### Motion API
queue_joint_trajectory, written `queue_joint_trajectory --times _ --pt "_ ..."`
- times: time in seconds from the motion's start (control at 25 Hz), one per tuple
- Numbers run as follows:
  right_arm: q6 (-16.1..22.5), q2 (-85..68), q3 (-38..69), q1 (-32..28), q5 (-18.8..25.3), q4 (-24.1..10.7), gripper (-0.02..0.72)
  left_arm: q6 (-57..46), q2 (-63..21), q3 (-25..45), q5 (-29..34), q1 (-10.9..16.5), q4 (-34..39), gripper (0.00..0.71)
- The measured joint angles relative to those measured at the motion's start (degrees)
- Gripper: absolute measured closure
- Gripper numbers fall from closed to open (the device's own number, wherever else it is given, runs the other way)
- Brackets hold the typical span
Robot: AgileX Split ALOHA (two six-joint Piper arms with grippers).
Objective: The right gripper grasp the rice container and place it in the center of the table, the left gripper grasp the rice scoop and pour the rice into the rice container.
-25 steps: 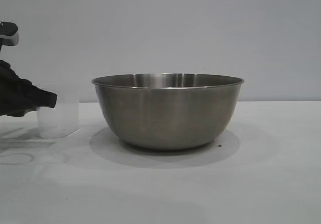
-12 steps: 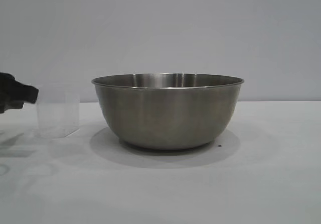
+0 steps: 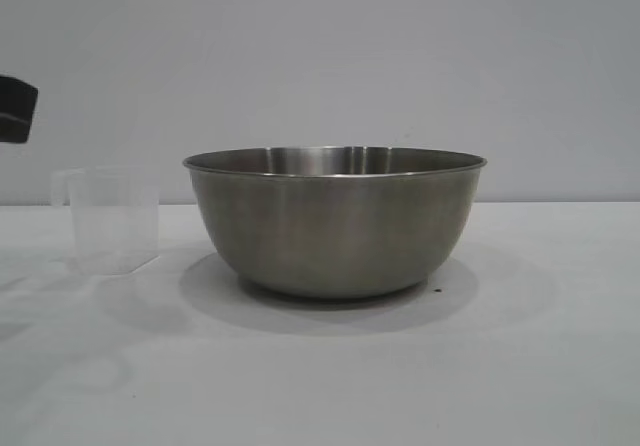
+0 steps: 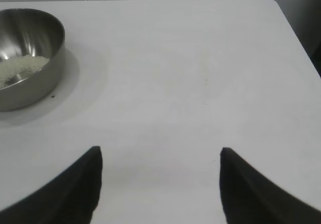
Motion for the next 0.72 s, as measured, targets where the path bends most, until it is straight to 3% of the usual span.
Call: queue_joint_trajectory --times 0.24,0.72 --pt "0.0 0.0 0.0 0.0 0.0 0.0 0.279 -2.35 -0.35 0.56 2.07 0.0 0.0 0.485" --pt "0.0 0.0 0.0 0.0 0.0 0.0 0.279 -5.54 -8.22 0.65 21.9 0.0 1.58 0.485"
